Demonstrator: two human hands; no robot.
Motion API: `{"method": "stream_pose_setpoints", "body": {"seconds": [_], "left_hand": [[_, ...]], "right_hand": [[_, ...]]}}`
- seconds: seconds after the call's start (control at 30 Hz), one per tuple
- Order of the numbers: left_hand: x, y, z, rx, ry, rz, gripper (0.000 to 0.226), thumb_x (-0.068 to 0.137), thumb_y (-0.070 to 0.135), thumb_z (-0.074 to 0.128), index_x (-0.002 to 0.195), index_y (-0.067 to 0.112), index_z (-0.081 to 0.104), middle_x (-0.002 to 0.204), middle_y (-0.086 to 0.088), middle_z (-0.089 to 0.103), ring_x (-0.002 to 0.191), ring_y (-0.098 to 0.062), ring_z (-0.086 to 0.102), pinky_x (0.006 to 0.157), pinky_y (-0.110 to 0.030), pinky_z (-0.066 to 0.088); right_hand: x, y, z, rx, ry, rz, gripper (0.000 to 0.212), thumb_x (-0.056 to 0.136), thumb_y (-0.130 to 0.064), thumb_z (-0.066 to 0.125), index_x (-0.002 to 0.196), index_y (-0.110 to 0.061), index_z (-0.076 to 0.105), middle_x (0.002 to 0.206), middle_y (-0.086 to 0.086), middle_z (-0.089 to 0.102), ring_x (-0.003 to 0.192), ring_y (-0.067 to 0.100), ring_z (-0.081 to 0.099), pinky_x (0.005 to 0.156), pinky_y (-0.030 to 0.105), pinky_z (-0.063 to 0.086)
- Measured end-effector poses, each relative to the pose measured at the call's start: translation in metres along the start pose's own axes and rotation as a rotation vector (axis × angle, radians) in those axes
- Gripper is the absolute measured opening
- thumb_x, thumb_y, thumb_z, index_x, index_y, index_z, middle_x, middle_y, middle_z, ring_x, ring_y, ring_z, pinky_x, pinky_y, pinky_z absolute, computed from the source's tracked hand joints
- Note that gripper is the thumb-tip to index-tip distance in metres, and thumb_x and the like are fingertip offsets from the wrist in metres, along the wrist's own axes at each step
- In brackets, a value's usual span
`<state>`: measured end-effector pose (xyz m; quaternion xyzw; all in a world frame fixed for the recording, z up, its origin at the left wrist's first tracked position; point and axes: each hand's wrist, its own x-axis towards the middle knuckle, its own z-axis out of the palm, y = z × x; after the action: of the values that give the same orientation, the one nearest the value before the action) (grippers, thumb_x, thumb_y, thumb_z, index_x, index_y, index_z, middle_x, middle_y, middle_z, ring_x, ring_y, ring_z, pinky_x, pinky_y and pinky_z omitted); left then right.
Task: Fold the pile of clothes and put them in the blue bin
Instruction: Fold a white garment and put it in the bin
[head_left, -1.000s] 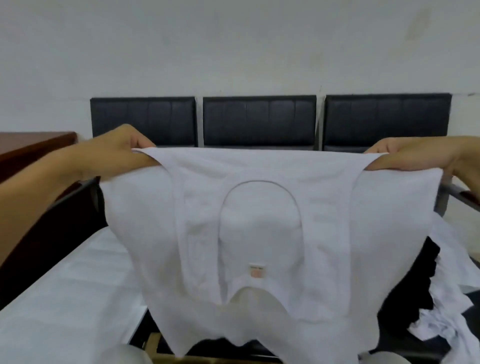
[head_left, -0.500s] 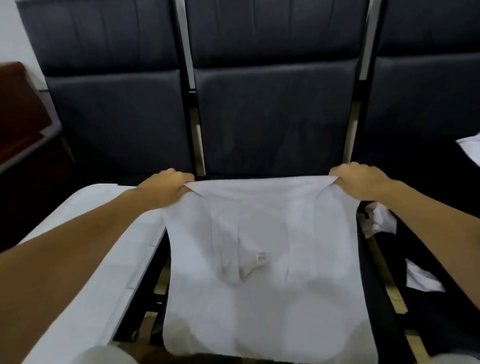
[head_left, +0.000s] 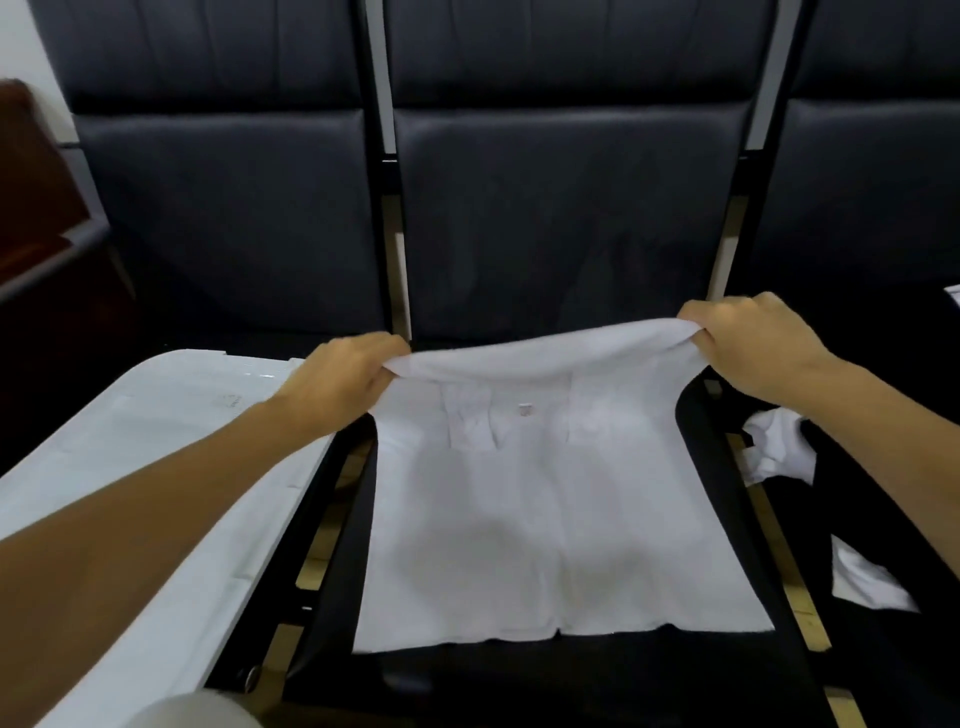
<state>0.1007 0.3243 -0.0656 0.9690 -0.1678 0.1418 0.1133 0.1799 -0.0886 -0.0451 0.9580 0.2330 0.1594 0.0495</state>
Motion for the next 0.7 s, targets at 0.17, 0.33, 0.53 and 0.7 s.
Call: {"method": "stream_pose_setpoints", "body": {"seconds": [0.17,0.33,0.53,0.7], "left_hand": [[-0.074,0.028,0.024,0.04,-0.271,0.296,0.032,0.081,0.02,0.06,0.111,0.03,0.053,0.097,0.005,0.066,0.07,-0.013,0.064,0.06,-0.026,0.052],[-0.137,0.047,0.051,0.019,-0.836,0.154,0.08,0.073,0.078,0.058,0.138,0.038,0.036,0.131,0.016,0.038,0.116,-0.009,0.044,0.097,-0.03,0.043],[-0.155,0.048,0.064,-0.085,-0.642,0.103,0.024,0.094,0.041,0.056,0.117,0.036,0.054,0.121,0.019,0.047,0.109,-0.001,0.044,0.095,-0.027,0.042],[-0.133,0.08,0.061,-0.115,-0.392,0.095,0.011,0.083,0.031,0.048,0.085,0.037,0.058,0.087,0.015,0.057,0.088,0.0,0.049,0.086,-0.021,0.034]], "right_hand": [[-0.075,-0.026,0.007,-0.165,-0.188,-0.155,0.035,0.052,0.004,0.078,0.074,-0.018,0.063,0.067,0.004,0.063,0.056,0.026,0.064,0.051,0.038,0.049],[-0.153,-0.076,0.01,-0.16,-1.011,-0.045,0.041,0.094,-0.002,0.046,0.13,-0.021,0.05,0.136,0.001,0.051,0.124,0.023,0.054,0.082,0.032,0.035],[-0.138,-0.177,0.022,0.178,-0.587,-0.148,0.051,0.093,-0.023,0.056,0.141,-0.017,0.04,0.139,0.006,0.048,0.128,0.027,0.046,0.103,0.037,0.035],[-0.132,-0.258,0.027,0.732,-0.405,-0.13,0.054,0.085,-0.049,0.066,0.13,-0.027,0.046,0.127,-0.005,0.056,0.114,0.016,0.053,0.099,0.033,0.041]]}}
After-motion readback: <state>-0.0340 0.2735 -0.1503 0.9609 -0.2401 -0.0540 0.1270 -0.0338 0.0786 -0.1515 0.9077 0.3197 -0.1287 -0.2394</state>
